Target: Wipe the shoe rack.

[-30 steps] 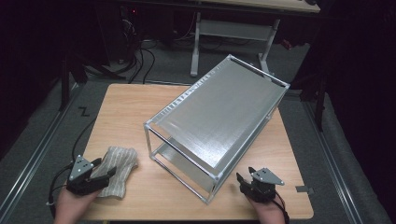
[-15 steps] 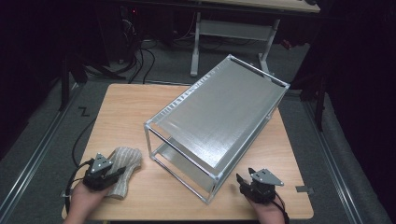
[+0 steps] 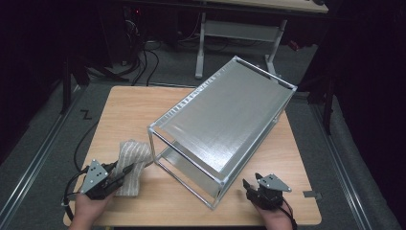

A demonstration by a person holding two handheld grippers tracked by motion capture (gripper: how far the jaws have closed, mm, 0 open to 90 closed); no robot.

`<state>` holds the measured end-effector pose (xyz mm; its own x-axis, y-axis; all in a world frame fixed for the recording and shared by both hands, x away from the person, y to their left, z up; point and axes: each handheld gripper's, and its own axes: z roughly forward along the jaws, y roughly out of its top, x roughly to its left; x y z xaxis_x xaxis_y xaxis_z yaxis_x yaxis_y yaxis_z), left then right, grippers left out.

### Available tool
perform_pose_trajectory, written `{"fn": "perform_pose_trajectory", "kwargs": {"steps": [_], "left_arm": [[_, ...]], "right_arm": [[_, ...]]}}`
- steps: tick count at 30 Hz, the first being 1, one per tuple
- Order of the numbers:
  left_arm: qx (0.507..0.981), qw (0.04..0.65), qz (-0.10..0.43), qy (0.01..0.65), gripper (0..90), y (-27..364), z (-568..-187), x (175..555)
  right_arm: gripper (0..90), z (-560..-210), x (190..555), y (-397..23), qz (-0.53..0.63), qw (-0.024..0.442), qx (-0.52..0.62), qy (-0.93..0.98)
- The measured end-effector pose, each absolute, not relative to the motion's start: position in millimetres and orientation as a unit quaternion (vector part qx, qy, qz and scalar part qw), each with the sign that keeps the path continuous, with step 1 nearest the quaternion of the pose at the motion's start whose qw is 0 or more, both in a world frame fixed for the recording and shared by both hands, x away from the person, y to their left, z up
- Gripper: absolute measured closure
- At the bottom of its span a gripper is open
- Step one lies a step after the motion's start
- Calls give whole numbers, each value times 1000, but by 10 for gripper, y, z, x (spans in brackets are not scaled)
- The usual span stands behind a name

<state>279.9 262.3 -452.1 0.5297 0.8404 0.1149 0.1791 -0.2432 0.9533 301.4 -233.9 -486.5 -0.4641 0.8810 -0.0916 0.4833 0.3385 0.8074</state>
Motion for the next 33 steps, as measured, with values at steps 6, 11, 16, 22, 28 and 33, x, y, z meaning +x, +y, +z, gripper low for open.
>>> {"fn": "perform_pose_trajectory", "kwargs": {"steps": [6,11,16,22,28,33], "left_arm": [[705,516,341,348,647,2514,-4447,2889],[702,517,350,342,637,2433,-4406,2979],[706,511,350,342,618,2362,-4415,3092],[709,504,343,353,563,2303,-4476,3186],[707,504,339,363,556,2253,-4489,3256],[704,506,333,370,522,2209,-4496,3271]], "right_arm": [[452,-4856,3008,-2361,371,271,444,769],[452,-4862,3014,-2365,371,269,445,769],[452,-4858,3004,-2361,372,270,443,769],[452,-4865,3001,-2363,371,270,444,770],[452,-4866,3000,-2360,371,269,444,770],[452,-4865,2993,-2360,373,267,446,769]]}}
